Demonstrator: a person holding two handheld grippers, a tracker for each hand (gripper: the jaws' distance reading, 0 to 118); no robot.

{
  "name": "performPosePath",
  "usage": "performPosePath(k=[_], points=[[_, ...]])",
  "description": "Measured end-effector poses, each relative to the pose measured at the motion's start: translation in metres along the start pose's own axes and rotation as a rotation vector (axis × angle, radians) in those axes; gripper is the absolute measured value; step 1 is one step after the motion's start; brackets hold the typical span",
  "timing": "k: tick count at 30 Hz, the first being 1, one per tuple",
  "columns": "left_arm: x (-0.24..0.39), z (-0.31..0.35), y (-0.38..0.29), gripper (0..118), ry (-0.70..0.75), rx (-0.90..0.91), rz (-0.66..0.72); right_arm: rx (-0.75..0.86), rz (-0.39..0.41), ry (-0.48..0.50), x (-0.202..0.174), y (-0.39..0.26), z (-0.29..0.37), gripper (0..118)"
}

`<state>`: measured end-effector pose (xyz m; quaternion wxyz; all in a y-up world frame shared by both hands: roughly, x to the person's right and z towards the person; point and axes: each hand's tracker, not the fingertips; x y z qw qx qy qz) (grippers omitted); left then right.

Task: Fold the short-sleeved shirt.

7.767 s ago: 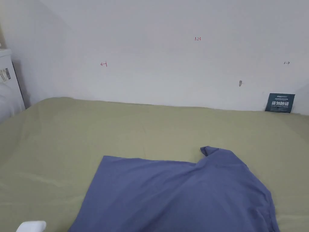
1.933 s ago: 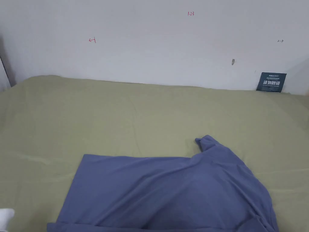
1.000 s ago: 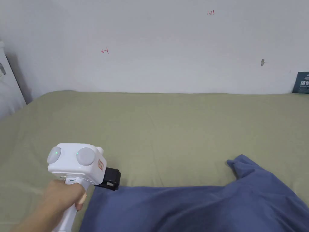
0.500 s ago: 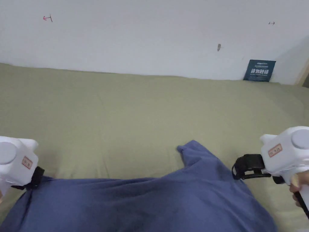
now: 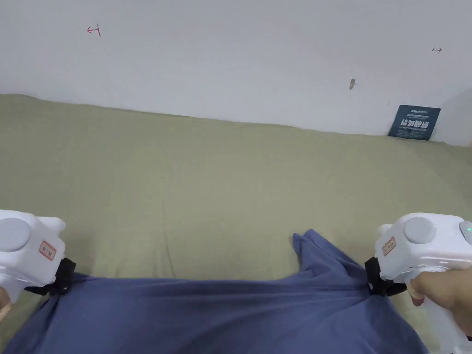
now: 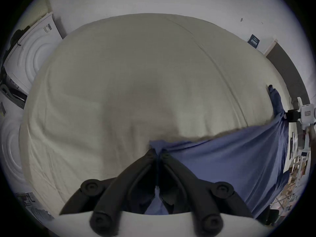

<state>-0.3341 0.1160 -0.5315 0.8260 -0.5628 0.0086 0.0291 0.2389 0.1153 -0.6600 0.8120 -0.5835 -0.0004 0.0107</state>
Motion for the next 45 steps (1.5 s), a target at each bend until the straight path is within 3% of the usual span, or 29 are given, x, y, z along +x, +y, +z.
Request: performPosePath(k=[10,18,27,32,36,38,39,40,41,42,43,44,45], points=[[0.003,0.090,-0.016,2,-0.022,0.154,-0.062,0.170,0.089,0.078,0.002,-0.051,0.133,1],[-0.014,0.160,-0.111,2,-0.064,0.205,-0.100,0.231,0.093,0.139,0.024,-0.163,0.201,1],[-0.030,0.140,-0.256,2,-0.109,0.099,0.007,0.135,0.053,0.156,0.035,-0.304,0.172,1],[-0.035,0.113,-0.310,2,-0.095,0.032,0.052,0.060,-0.034,0.179,0.044,-0.346,0.137,1],[-0.052,0.088,-0.321,2,-0.151,0.068,0.154,0.061,-0.043,0.140,0.044,-0.355,0.120,1],[-0.053,0.091,-0.319,10,-0.152,0.064,0.143,0.074,-0.026,0.127,0.041,-0.357,0.115,2],[-0.053,0.093,-0.318,23,-0.146,0.066,0.127,0.085,-0.029,0.126,0.040,-0.357,0.115,8],[-0.054,0.096,-0.316,48,-0.139,0.068,0.107,0.094,-0.032,0.126,0.046,-0.355,0.110,14],[-0.052,0.103,-0.314,59,-0.141,0.065,0.106,0.091,-0.033,0.128,0.046,-0.353,0.114,19],[-0.052,0.110,-0.312,59,-0.126,0.048,0.108,0.076,-0.034,0.132,0.046,-0.351,0.120,19],[-0.054,0.117,-0.311,83,-0.111,0.032,0.111,0.055,-0.030,0.126,0.046,-0.349,0.127,35],[-0.057,0.131,-0.311,89,-0.128,0.052,0.123,0.040,-0.028,0.116,0.048,-0.346,0.138,53],[-0.057,0.146,-0.311,87,-0.178,0.086,0.136,0.033,-0.023,0.122,0.049,-0.345,0.150,68]])
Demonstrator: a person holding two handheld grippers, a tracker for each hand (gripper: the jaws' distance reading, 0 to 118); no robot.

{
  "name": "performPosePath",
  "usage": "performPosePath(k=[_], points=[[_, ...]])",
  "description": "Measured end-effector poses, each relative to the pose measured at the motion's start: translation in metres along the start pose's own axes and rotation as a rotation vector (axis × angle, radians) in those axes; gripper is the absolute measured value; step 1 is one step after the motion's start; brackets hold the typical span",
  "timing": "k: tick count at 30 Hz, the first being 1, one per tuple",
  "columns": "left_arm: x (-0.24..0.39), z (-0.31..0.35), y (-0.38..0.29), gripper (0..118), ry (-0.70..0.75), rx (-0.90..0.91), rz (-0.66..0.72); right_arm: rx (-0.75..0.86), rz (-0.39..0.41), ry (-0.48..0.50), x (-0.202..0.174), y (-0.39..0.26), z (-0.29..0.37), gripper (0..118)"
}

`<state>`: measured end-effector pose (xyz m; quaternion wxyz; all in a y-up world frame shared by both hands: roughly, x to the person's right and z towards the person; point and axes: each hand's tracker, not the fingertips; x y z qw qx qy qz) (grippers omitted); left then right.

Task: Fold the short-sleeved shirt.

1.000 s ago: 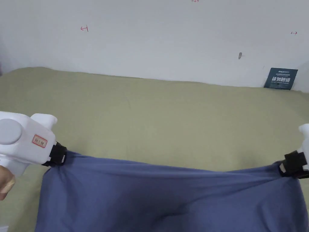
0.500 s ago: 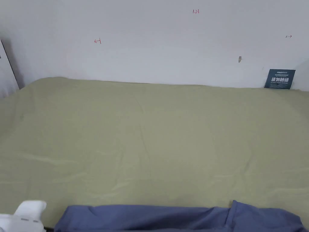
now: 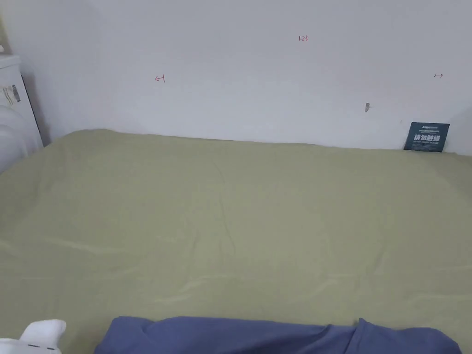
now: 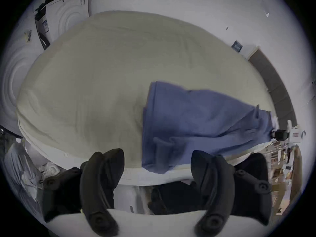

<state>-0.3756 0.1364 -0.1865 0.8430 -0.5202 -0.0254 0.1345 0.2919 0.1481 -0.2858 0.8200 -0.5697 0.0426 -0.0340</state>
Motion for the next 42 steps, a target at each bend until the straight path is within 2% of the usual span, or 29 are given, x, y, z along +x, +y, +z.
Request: performPosePath(k=[1,5,6,7,8,9,10,13,16,19,23,24,25,26,27,29,30,33,38,39,40,41,42], points=[[0.002,0.011,0.003,87,-0.023,0.022,0.003,0.003,0.005,0.006,-0.001,0.002,0.012,75],[0.023,0.047,0.018,86,0.001,0.102,-0.045,0.080,0.042,0.031,-0.019,0.011,0.053,73],[0.027,0.052,0.022,82,0.014,0.118,-0.059,0.082,0.052,0.033,-0.023,0.013,0.058,72],[0.030,0.053,0.025,70,0.023,0.134,-0.075,0.092,0.066,0.032,-0.031,0.012,0.064,63],[0.034,0.053,0.027,48,0.033,0.156,-0.092,0.105,0.082,0.026,-0.035,0.012,0.067,46],[0.037,0.053,0.028,19,0.038,0.160,-0.094,0.115,0.096,0.014,-0.038,0.012,0.067,16],[0.038,0.050,0.029,0,0.047,0.159,-0.094,0.113,0.097,0.019,-0.040,0.012,0.066,0],[0.043,0.044,0.027,0,0.038,0.155,-0.093,0.125,0.115,-0.009,-0.048,0.003,0.063,0],[0.024,0.028,0.034,0,0.013,0.142,-0.086,0.123,0.101,0.025,-0.048,-0.001,0.060,0],[-0.004,0.011,0.039,0,-0.129,0.122,-0.012,0.114,0.102,0.024,-0.050,-0.003,0.057,0],[-0.053,-0.026,0.040,0,-0.444,0.065,0.171,0.101,0.098,0.027,-0.050,-0.005,0.052,0],[-0.059,-0.034,0.037,2,-0.520,0.044,0.212,0.096,0.098,0.032,-0.051,-0.007,0.051,0],[-0.065,-0.040,0.037,16,-0.510,0.066,0.197,0.092,0.099,0.034,-0.052,-0.008,0.050,0],[-0.072,-0.047,0.037,25,-0.517,0.052,0.189,0.088,0.098,0.034,-0.053,-0.009,0.049,0],[-0.077,-0.053,0.036,25,-0.515,0.043,0.199,0.083,0.097,0.034,-0.053,-0.006,0.048,0],[-0.083,-0.068,0.031,99,-0.576,-0.016,0.230,0.078,0.097,0.037,-0.054,-0.007,0.046,0],[-0.087,-0.074,0.028,117,-0.607,-0.033,0.241,0.074,0.097,0.039,-0.054,-0.007,0.046,0],[-0.089,-0.089,0.025,118,-0.534,-0.039,0.228,0.069,0.096,0.037,-0.056,-0.005,0.044,0],[-0.069,-0.093,0.020,116,-0.586,0.004,0.278,0.053,0.094,0.045,-0.063,-0.003,0.034,0],[-0.063,-0.093,0.019,113,-0.591,-0.010,0.301,0.049,0.098,0.051,-0.063,-0.001,0.031,0],[-0.061,-0.093,0.021,92,-0.563,-0.013,0.299,0.045,0.101,0.057,-0.065,-0.001,0.030,0],[-0.052,-0.091,0.020,52,-0.495,-0.011,0.271,0.041,0.105,0.067,-0.067,-0.002,0.028,0],[-0.041,-0.092,0.020,5,-0.413,-0.035,0.204,0.041,0.109,0.074,-0.069,-0.002,0.026,0]])
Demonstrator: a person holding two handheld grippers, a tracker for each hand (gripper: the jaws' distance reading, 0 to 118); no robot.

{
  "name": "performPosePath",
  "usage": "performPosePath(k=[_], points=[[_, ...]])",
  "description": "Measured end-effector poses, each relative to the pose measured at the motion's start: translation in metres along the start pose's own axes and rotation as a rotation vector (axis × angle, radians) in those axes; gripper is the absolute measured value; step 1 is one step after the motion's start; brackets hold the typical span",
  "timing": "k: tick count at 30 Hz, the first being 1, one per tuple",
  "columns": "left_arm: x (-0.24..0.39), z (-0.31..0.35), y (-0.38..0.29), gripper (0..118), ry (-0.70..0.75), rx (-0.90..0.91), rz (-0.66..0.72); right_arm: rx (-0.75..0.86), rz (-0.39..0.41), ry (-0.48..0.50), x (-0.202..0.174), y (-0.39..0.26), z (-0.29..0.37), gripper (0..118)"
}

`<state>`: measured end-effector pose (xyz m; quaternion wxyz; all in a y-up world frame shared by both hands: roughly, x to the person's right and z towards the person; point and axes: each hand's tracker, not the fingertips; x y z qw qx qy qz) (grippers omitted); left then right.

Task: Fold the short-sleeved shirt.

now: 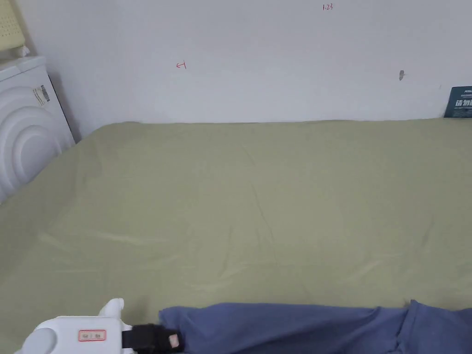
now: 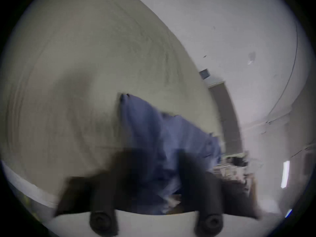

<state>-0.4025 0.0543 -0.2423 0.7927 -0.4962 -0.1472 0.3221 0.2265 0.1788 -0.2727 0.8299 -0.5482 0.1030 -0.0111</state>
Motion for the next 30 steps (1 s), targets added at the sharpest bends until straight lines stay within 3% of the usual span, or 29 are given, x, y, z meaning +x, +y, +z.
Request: performPosePath(k=[1,3,5,13,18,24,25,27,28,30], points=[[0.006,-0.004,-0.003,6,0.084,-0.021,-0.053,0.000,0.000,0.004,0.001,0.000,-0.001,0],[0.012,-0.009,-0.005,6,-0.016,-0.011,-0.002,-0.003,0.002,0.013,0.000,0.000,-0.002,0],[0.023,-0.003,-0.003,6,-0.005,0.013,0.020,0.001,0.001,0.020,0.003,-0.001,0.000,0],[0.126,0.018,0.007,6,-0.241,0.097,-0.155,0.043,0.004,0.035,0.017,0.003,0.015,0],[0.203,-0.036,-0.004,6,-0.303,-0.020,-0.278,0.069,-0.024,0.042,0.027,0.005,0.018,0],[0.228,-0.126,-0.016,8,-0.211,-0.166,-0.310,0.080,-0.050,0.043,0.037,0.000,0.018,0],[0.226,-0.137,-0.017,23,-0.202,-0.180,-0.302,0.083,-0.055,0.040,0.038,-0.001,0.018,0],[0.216,-0.150,-0.021,82,-0.169,-0.218,-0.223,0.078,-0.066,0.042,0.040,-0.002,0.017,0],[0.211,-0.153,-0.021,98,-0.164,-0.231,-0.186,0.075,-0.071,0.043,0.043,-0.003,0.016,0],[0.202,-0.145,-0.021,92,-0.212,-0.197,-0.119,0.073,-0.075,0.044,0.048,-0.003,0.013,0]])
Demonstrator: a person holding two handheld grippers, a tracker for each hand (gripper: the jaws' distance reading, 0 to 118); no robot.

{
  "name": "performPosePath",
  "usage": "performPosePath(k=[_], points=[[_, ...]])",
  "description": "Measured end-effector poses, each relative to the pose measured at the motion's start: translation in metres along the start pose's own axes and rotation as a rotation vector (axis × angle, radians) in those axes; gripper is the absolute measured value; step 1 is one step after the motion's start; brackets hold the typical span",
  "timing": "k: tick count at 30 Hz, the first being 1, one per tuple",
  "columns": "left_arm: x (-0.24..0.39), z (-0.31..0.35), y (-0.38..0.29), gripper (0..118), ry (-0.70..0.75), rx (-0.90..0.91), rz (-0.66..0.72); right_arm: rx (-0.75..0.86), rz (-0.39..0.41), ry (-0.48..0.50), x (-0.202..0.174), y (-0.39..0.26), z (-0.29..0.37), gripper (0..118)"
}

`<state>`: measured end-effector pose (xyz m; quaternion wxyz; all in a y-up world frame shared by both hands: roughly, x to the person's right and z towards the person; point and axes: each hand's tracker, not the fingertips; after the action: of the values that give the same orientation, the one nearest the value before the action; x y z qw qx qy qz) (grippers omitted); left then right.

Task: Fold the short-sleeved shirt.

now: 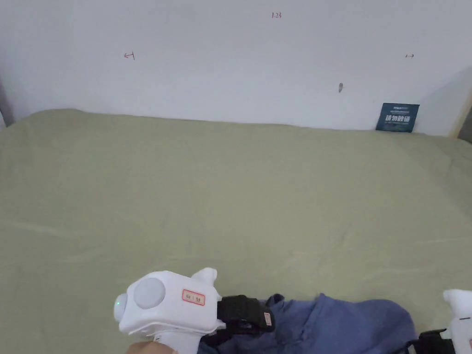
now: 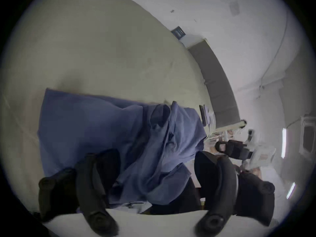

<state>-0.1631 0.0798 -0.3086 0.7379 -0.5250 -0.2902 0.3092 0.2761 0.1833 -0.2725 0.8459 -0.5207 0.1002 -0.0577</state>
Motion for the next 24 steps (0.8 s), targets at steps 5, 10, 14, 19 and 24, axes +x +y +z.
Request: performPosePath(k=[5,10,14,19,24], points=[[-0.005,0.037,0.008,0,-0.039,0.185,-0.073,-0.014,0.005,-0.027,0.003,0.001,-0.003,0],[-0.031,0.034,0.013,0,-0.053,0.184,0.040,-0.015,0.015,-0.012,-0.002,-0.002,-0.001,0],[-0.046,0.009,-0.003,0,-0.113,0.060,0.049,-0.015,0.039,-0.013,-0.009,-0.005,0.003,0],[-0.026,-0.042,-0.024,0,-0.042,-0.103,-0.068,-0.005,0.053,-0.025,-0.015,-0.005,0.007,0],[-0.009,-0.090,-0.045,0,-0.039,-0.109,0.028,0.000,0.073,-0.003,-0.023,-0.008,0.008,0]])
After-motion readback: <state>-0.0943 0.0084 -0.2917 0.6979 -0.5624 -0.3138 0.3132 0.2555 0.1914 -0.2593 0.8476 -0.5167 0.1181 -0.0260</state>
